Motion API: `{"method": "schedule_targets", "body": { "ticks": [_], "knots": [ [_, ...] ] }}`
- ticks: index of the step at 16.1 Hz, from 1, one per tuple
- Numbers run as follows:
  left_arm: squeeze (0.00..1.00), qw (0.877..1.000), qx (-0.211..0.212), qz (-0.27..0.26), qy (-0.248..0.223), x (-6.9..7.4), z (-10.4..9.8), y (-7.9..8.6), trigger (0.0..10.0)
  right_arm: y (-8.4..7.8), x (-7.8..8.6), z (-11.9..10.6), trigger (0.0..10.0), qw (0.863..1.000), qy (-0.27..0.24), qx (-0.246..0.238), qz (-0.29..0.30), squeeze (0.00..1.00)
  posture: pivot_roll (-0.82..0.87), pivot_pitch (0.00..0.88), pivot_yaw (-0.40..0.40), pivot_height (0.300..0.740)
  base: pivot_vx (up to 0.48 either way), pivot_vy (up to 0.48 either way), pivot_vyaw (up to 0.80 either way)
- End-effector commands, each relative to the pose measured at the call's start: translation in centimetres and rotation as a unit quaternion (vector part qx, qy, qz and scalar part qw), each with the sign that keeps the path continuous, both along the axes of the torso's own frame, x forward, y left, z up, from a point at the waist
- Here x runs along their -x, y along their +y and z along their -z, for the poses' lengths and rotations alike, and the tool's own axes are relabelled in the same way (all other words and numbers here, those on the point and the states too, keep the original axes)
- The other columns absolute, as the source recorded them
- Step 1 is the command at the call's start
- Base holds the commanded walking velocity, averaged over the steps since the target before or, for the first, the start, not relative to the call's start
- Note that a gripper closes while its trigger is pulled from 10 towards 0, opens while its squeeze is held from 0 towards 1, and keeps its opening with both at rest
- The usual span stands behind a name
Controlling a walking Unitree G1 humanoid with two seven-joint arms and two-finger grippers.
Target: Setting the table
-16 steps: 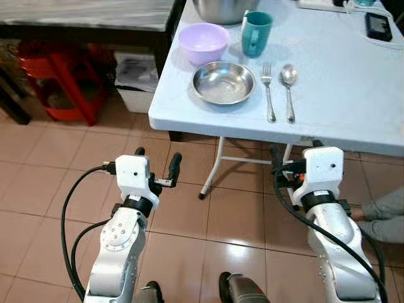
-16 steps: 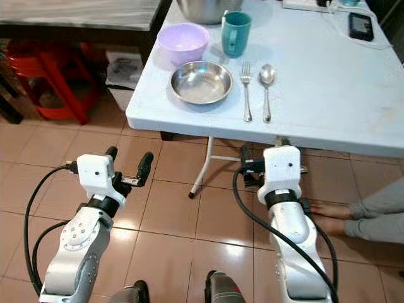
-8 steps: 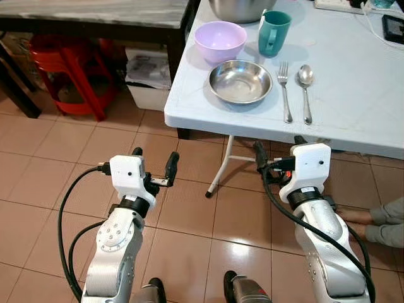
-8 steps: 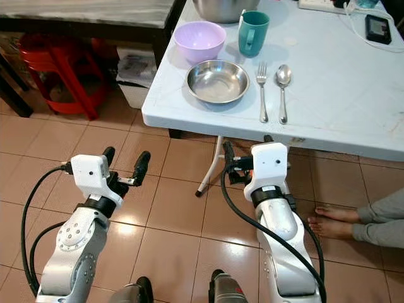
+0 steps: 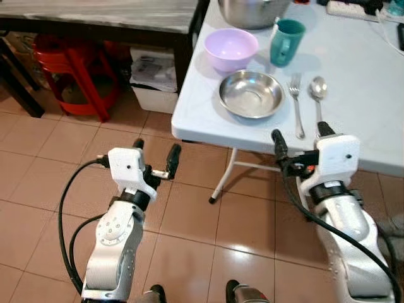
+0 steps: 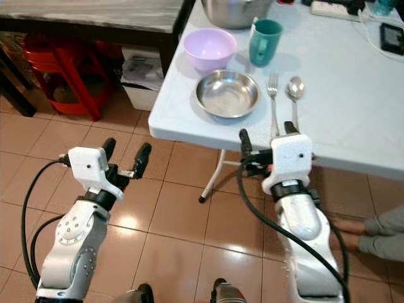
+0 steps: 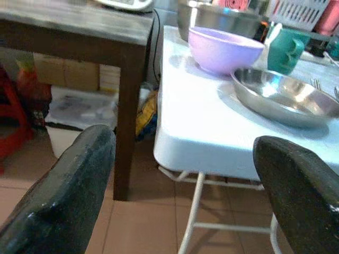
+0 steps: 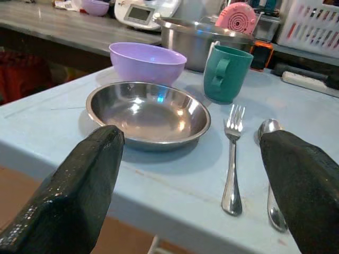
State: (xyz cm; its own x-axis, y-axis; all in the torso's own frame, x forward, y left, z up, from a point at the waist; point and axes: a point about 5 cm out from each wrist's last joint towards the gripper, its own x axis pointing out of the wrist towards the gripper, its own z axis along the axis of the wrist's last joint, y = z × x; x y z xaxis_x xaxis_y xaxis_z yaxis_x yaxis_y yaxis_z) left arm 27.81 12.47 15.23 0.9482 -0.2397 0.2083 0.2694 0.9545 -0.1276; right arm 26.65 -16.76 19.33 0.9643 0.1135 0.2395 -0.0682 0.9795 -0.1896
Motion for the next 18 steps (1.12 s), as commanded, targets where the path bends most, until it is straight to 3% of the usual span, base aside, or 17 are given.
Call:
{"method": "schedule_targets", "body": {
  "ticks": [1, 14, 18],
  "knots": [
    [0.00, 1.000, -0.001, 0.003, -0.005, 0.13, -0.07, 0.07, 10.0, -0.07, 0.28, -0.10, 10.0, 1.000, -0.004, -0.002, 0.000, 0.00, -0.18, 0.219, 0.012, 0.740, 0.330, 0.000, 0.00],
    [0.00, 1.000, 0.000, 0.015, -0.003, -0.08, 0.12, -0.18, 10.0, 0.22, 0.62, 0.07, 10.0, 1.000, -0.005, -0.011, 0.025, 0.00, -0.20, 0.217, 0.021, 0.740, 0.343, 0.000, 0.00],
    [0.00, 1.000, -0.002, 0.017, -0.004, -0.31, 0.12, -0.30, 10.0, 0.30, 0.39, 0.01, 10.0, 1.000, -0.008, -0.012, 0.024, 0.00, -0.20, 0.211, 0.022, 0.740, 0.350, 0.000, -0.54]
  ]
}}
